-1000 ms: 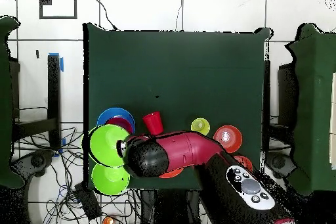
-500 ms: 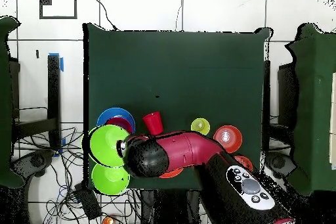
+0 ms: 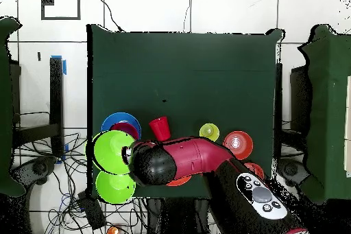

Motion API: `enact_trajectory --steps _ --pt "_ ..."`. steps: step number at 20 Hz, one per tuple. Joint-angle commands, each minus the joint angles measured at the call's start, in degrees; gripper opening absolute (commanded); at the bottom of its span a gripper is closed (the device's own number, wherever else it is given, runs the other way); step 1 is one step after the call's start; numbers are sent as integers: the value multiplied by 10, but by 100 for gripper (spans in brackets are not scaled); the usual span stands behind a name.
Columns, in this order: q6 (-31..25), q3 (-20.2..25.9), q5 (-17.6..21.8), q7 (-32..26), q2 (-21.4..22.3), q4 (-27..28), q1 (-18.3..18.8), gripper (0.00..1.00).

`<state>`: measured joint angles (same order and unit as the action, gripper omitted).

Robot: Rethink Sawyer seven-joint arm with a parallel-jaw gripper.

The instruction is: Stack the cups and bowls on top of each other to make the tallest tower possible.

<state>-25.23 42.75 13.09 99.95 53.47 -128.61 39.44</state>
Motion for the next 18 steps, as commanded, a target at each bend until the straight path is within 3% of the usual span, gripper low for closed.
enact_trajectory --steps 1,18 --pt "-19 -25 29 19 -30 4 -12 0" --pt "-9 -36 42 13 -42 13 -13 0"
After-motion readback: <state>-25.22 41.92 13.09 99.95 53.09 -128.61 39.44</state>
